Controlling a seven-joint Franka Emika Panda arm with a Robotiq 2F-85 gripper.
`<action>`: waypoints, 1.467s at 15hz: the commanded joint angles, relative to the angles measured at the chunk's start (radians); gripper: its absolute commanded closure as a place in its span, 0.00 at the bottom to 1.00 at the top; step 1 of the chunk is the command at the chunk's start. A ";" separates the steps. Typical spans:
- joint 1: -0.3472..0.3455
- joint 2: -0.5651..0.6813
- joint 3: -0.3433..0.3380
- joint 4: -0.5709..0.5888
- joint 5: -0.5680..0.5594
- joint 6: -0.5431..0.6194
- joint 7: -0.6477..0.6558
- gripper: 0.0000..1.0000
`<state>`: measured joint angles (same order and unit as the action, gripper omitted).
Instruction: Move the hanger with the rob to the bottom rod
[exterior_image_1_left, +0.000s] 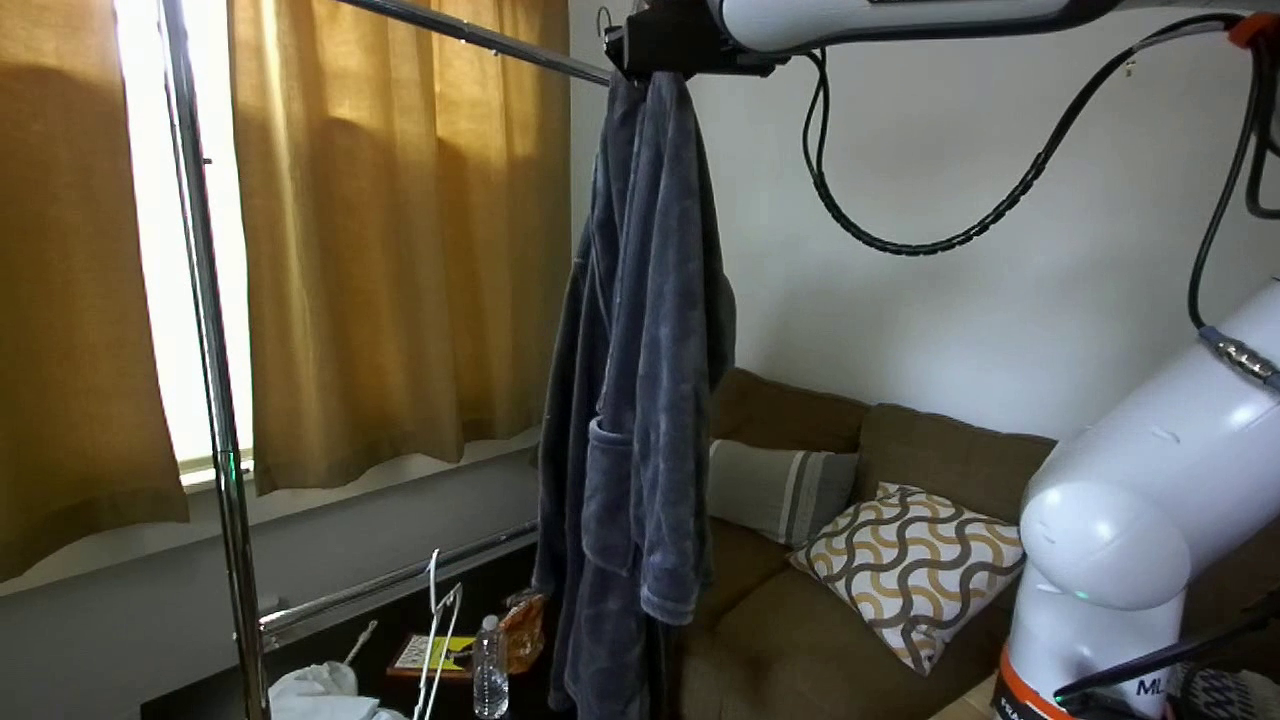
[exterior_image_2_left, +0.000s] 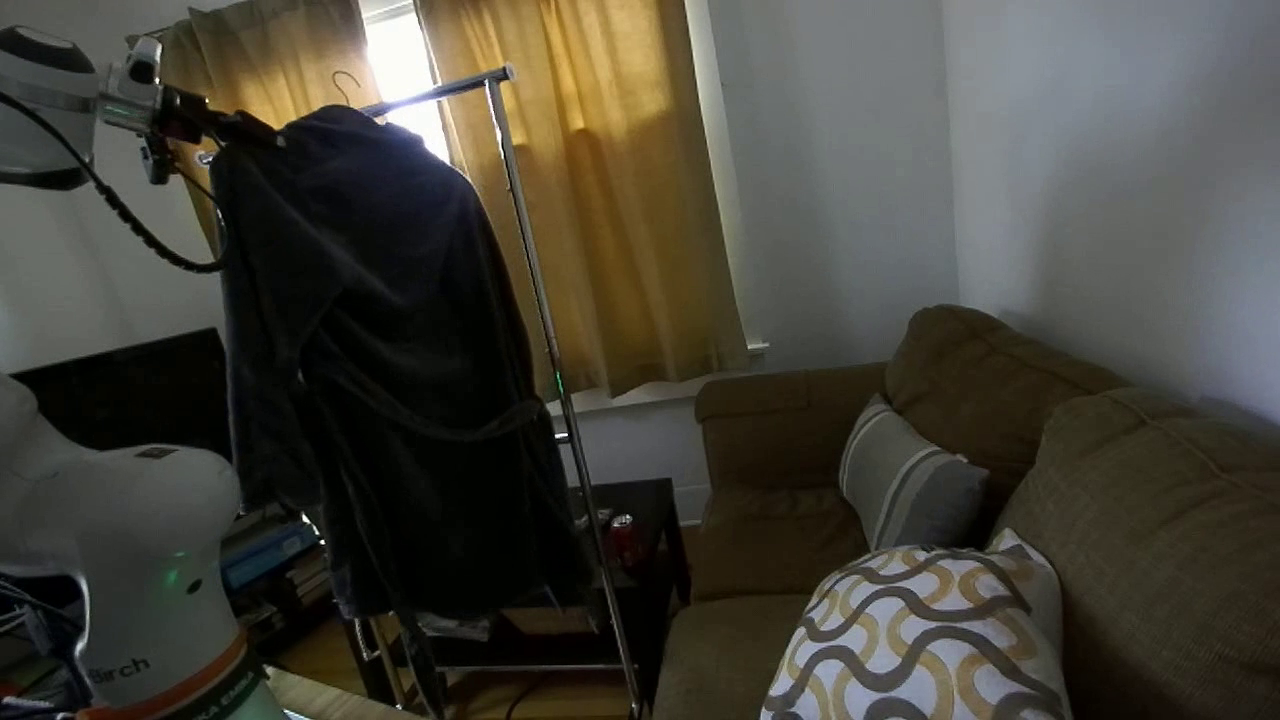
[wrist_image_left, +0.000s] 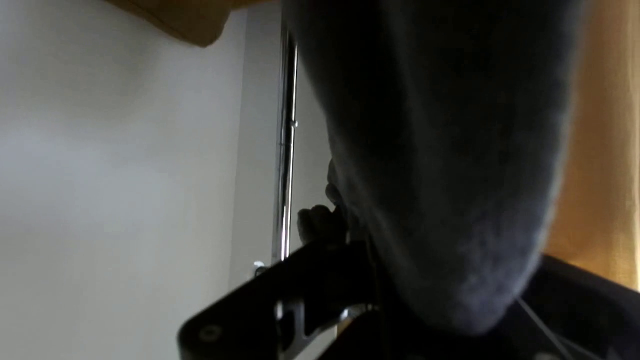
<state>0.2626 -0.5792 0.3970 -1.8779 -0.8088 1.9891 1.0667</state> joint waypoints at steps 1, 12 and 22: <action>0.006 -0.077 -0.011 -0.038 0.135 -0.052 -0.069 0.98; -0.016 -0.175 -0.026 -0.188 0.609 -0.258 -0.180 0.98; -0.050 -0.184 -0.034 -0.410 0.704 -0.158 -0.242 0.93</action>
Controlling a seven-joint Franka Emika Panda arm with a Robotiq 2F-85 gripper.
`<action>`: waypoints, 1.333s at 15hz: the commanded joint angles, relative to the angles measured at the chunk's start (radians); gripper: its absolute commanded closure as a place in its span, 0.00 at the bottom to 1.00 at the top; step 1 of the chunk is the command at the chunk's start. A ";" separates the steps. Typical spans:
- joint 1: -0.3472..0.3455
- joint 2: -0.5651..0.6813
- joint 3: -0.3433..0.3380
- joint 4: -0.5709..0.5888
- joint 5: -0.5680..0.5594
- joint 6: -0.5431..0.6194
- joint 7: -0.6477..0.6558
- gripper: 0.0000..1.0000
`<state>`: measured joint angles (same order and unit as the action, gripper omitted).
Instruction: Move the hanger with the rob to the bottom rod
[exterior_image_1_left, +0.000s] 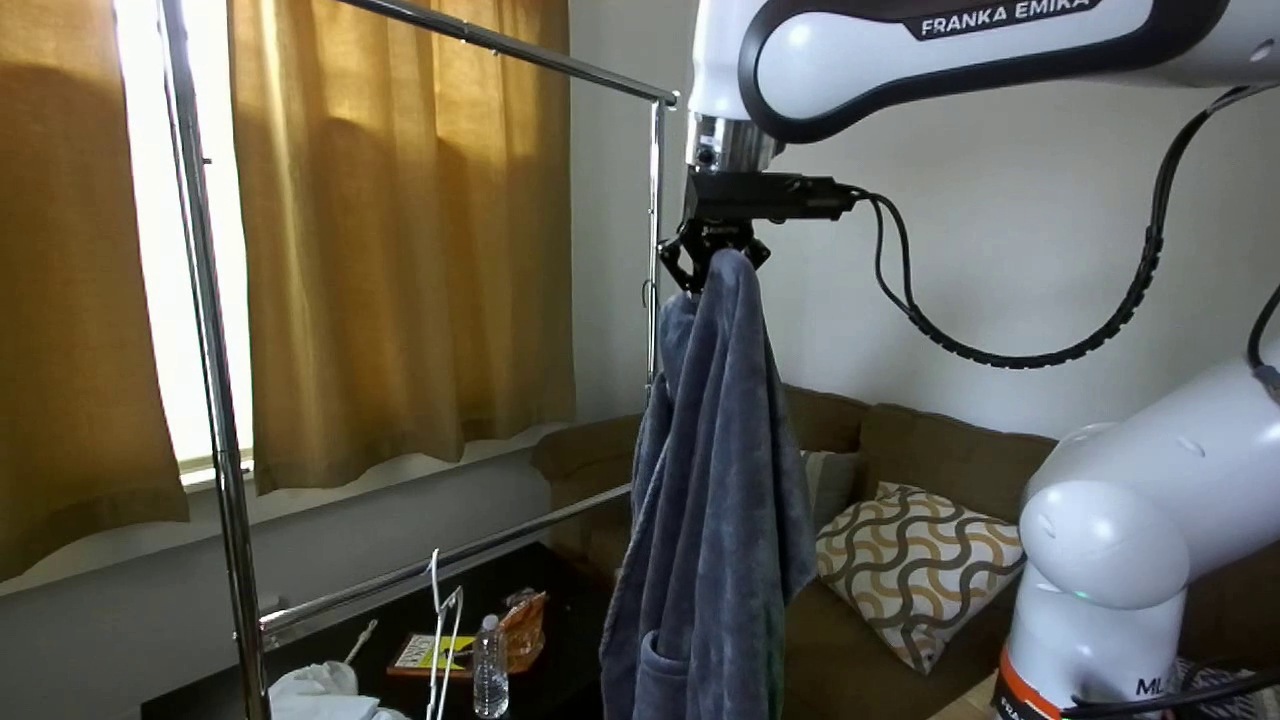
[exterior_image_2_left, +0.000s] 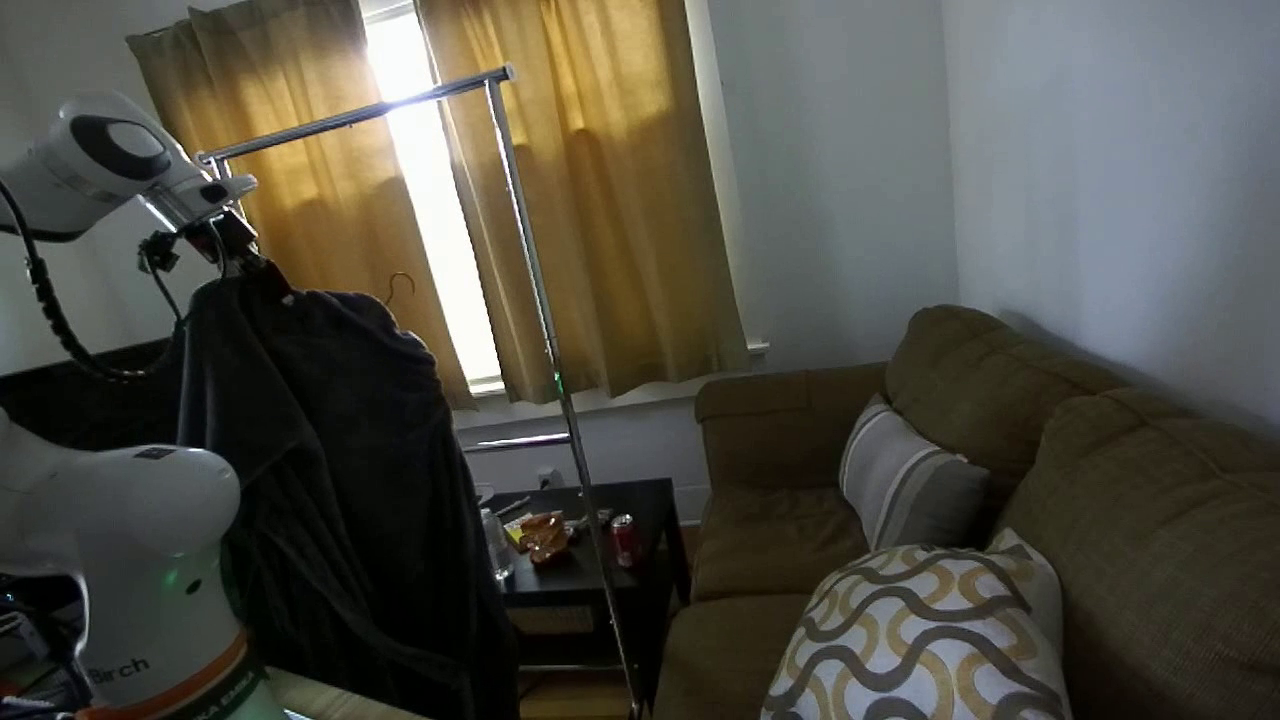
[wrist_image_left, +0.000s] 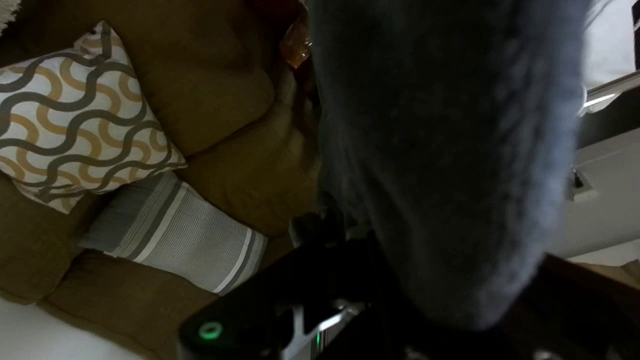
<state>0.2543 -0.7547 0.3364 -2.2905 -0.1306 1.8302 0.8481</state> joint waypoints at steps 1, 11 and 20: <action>-0.042 -0.008 0.024 -0.010 0.028 0.011 -0.029 0.93; -0.072 0.142 -0.017 -0.105 0.124 0.051 -0.077 0.98; -0.092 0.477 -0.038 -0.111 0.092 0.361 -0.271 0.98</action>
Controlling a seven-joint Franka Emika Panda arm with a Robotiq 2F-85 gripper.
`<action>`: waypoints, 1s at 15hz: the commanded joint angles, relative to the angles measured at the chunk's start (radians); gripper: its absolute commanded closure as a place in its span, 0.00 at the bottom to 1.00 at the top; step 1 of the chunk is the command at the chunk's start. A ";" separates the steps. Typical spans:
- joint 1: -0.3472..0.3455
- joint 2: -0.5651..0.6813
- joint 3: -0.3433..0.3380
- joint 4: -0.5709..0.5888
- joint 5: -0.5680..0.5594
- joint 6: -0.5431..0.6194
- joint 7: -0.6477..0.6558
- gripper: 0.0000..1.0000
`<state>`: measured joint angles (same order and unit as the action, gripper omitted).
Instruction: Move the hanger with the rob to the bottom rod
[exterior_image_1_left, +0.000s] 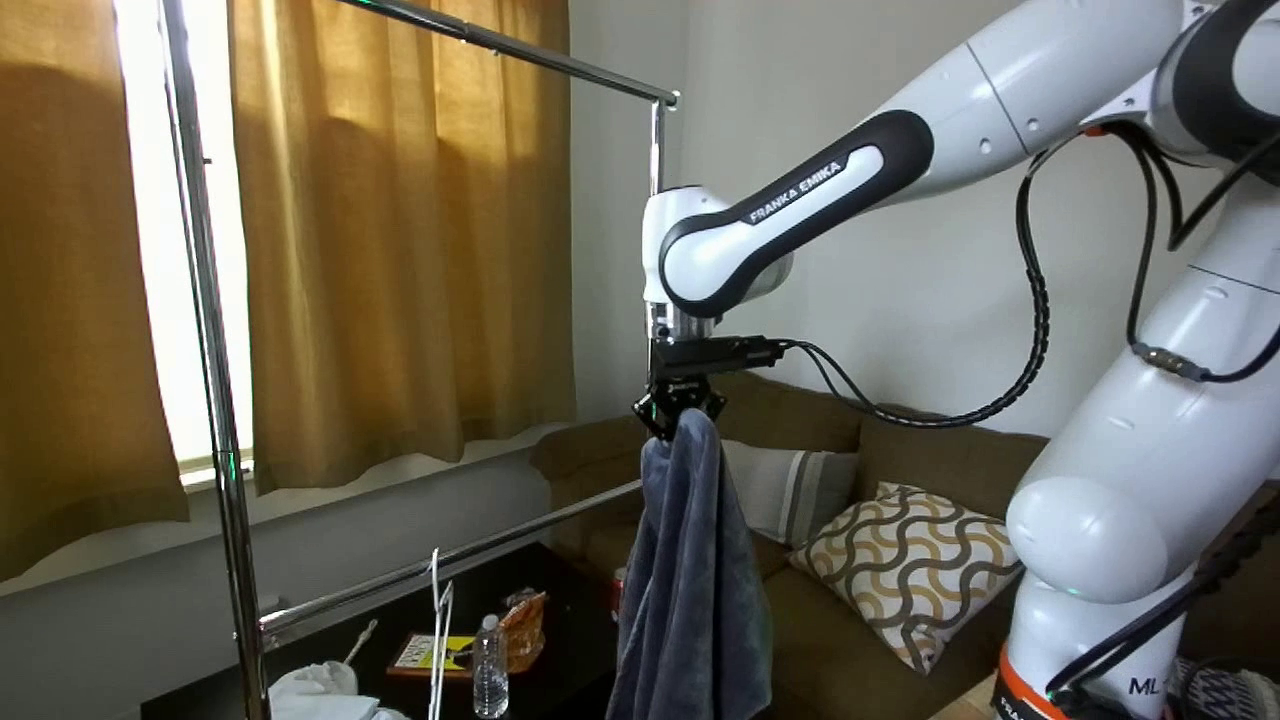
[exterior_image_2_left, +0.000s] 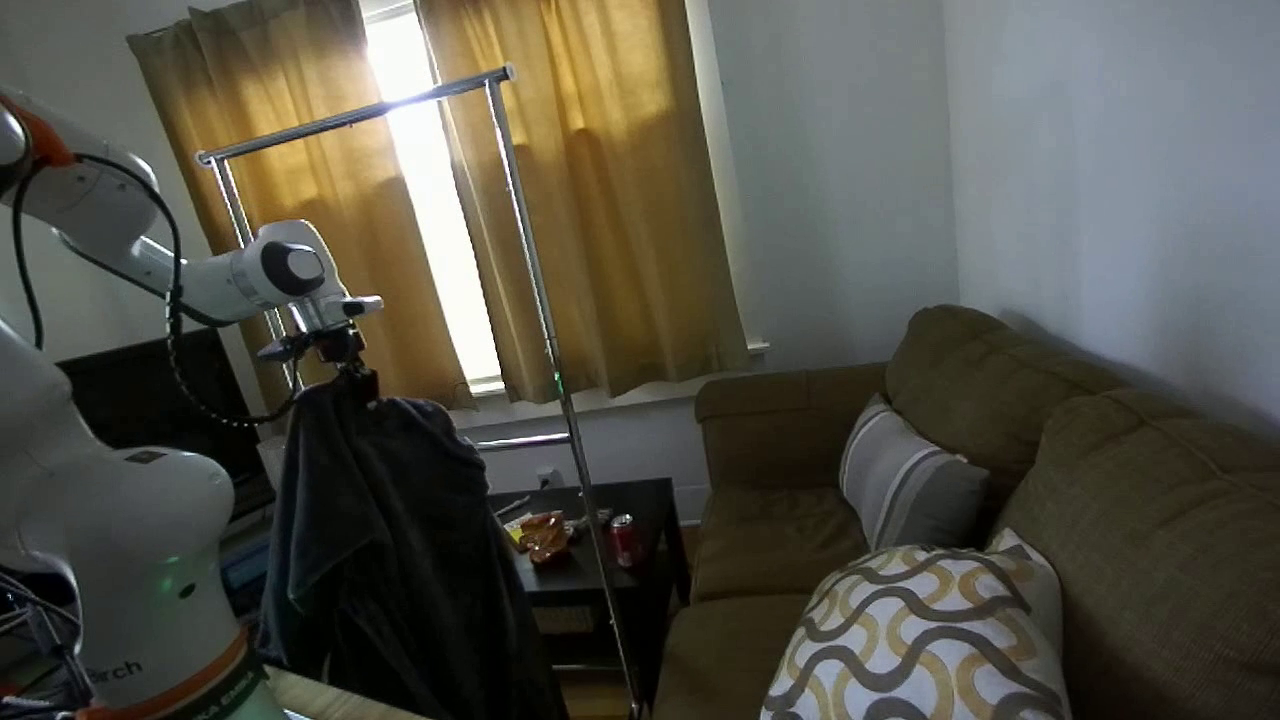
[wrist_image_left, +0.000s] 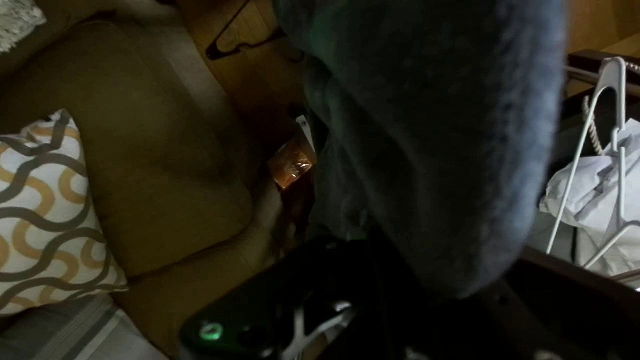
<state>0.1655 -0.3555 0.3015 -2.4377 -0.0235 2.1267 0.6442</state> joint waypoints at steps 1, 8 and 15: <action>-0.004 0.108 -0.004 0.041 -0.023 0.095 -0.090 0.98; -0.016 0.289 -0.036 0.086 -0.122 0.244 -0.178 0.98; -0.015 0.450 -0.118 0.170 -0.143 0.310 -0.291 0.98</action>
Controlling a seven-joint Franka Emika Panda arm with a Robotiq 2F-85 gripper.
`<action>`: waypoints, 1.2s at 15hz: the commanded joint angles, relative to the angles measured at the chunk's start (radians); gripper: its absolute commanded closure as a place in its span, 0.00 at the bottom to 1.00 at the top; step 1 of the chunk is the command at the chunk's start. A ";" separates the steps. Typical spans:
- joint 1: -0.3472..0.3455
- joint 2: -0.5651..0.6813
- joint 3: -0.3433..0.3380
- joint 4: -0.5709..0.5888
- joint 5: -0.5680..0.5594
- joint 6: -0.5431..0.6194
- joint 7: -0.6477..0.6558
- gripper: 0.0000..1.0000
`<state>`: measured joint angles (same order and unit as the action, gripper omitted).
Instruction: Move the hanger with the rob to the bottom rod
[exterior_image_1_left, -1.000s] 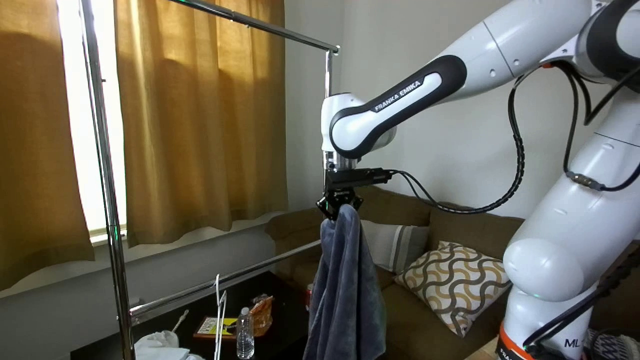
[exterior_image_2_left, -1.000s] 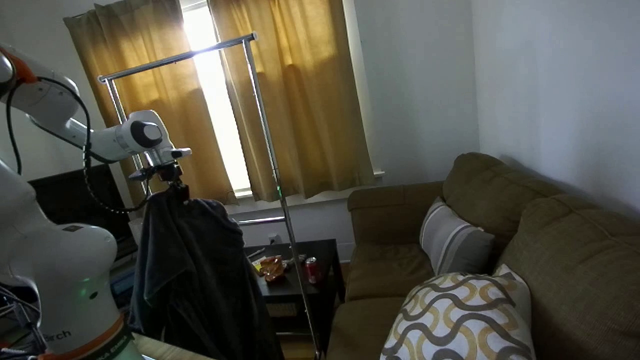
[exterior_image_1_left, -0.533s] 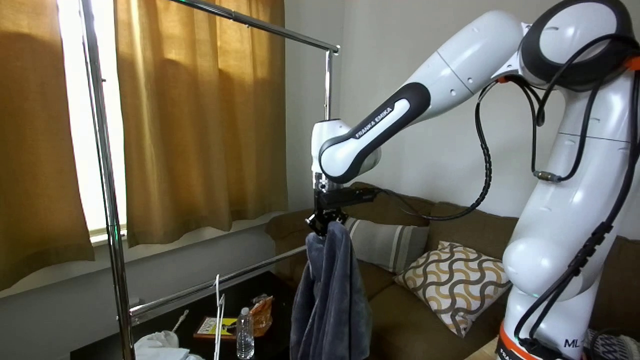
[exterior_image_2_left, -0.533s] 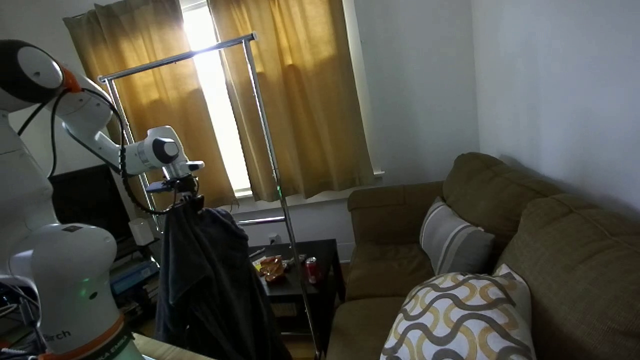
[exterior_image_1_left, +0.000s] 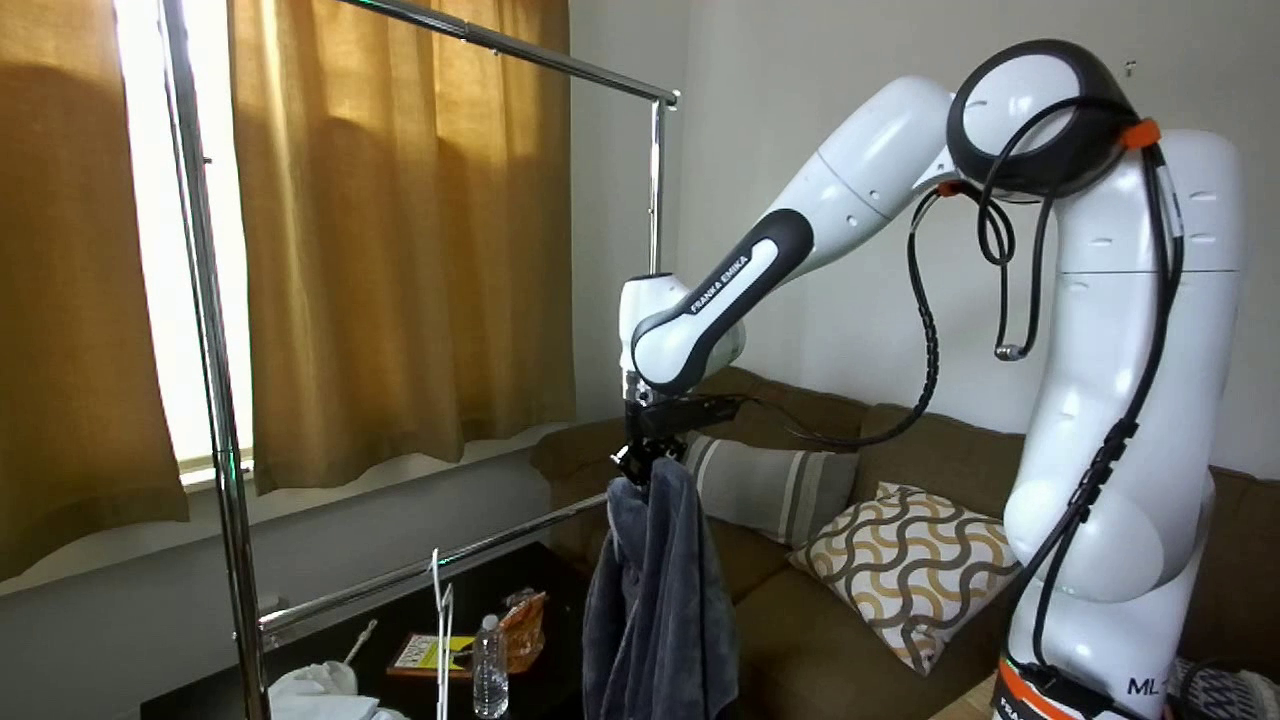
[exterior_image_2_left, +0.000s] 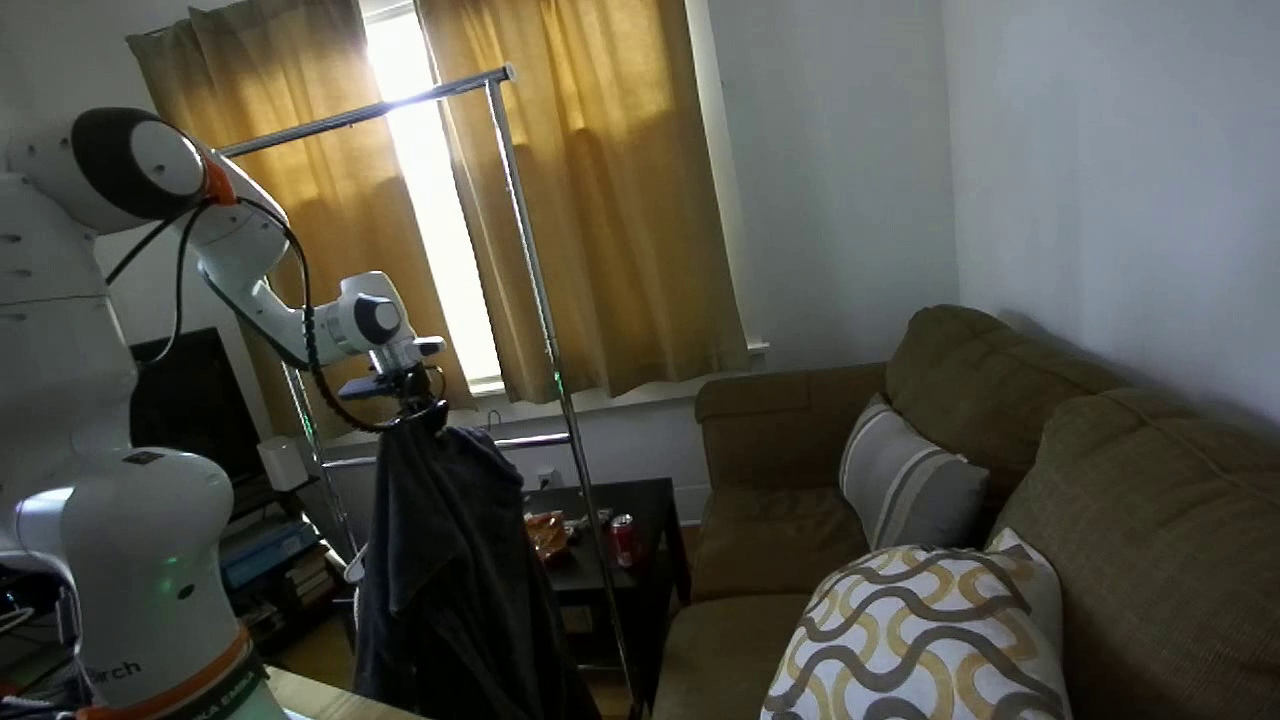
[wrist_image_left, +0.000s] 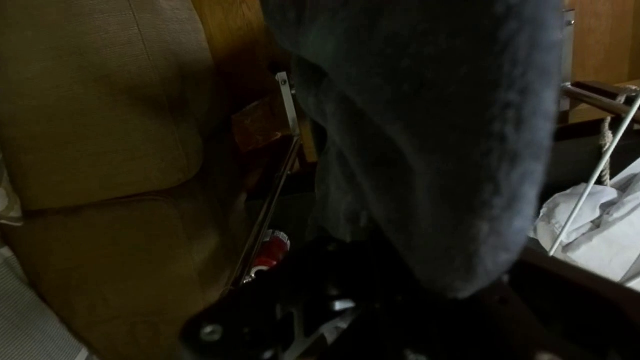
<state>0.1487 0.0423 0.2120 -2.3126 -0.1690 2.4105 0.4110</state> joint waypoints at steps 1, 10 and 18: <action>0.002 0.074 -0.039 0.056 0.004 0.035 -0.073 0.98; 0.004 0.199 -0.078 0.105 0.072 0.087 -0.178 0.98; -0.016 0.219 -0.077 0.113 0.175 0.083 -0.252 0.98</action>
<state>0.1429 0.2436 0.1361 -2.2226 -0.0503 2.4878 0.2122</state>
